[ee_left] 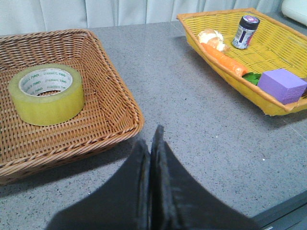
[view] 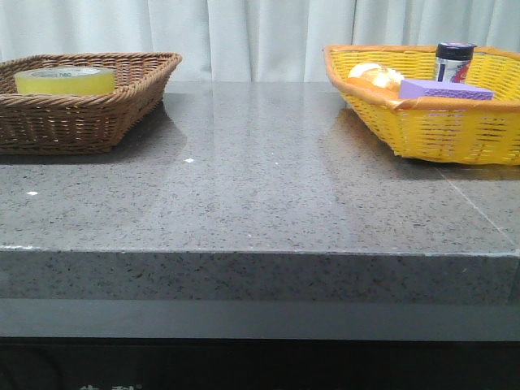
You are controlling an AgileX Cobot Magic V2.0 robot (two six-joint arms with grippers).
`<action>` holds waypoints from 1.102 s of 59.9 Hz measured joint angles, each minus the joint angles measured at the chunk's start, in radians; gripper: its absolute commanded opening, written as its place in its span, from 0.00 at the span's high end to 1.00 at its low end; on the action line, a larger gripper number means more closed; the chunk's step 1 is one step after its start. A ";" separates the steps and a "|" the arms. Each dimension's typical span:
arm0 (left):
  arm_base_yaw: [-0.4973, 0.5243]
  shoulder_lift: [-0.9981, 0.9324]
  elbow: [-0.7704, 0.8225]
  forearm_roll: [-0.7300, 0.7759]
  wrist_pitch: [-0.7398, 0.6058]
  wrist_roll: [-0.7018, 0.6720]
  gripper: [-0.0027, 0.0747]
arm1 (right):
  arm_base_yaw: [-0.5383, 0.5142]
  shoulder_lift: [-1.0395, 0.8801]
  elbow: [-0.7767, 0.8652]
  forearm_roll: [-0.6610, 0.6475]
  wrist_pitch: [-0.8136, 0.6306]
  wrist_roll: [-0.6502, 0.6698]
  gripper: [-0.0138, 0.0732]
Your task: Transfer tape with both arms
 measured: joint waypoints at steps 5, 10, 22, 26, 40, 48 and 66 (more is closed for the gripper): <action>0.000 0.000 0.000 0.000 0.000 0.000 0.99 | 0.000 0.000 0.000 0.000 0.000 0.000 0.92; 0.000 0.000 0.000 0.000 0.000 0.000 0.99 | 0.000 0.000 0.000 0.000 0.000 0.000 0.92; 0.000 -0.002 0.011 0.031 -0.006 -0.019 0.99 | 0.000 0.000 0.000 0.000 0.000 0.000 0.92; 0.000 -0.006 0.036 0.089 -0.016 -0.079 0.99 | 0.000 0.000 0.000 0.000 0.000 0.002 0.92; 0.000 -0.074 0.189 0.207 -0.110 -0.199 0.99 | 0.000 0.000 0.000 0.000 0.000 0.002 0.92; 0.007 -0.173 0.274 0.223 -0.140 -0.204 0.99 | 0.000 0.000 0.000 0.000 0.000 0.002 0.92; 0.206 -0.463 0.546 0.186 -0.273 -0.206 0.99 | 0.000 0.000 0.000 0.000 0.000 0.002 0.92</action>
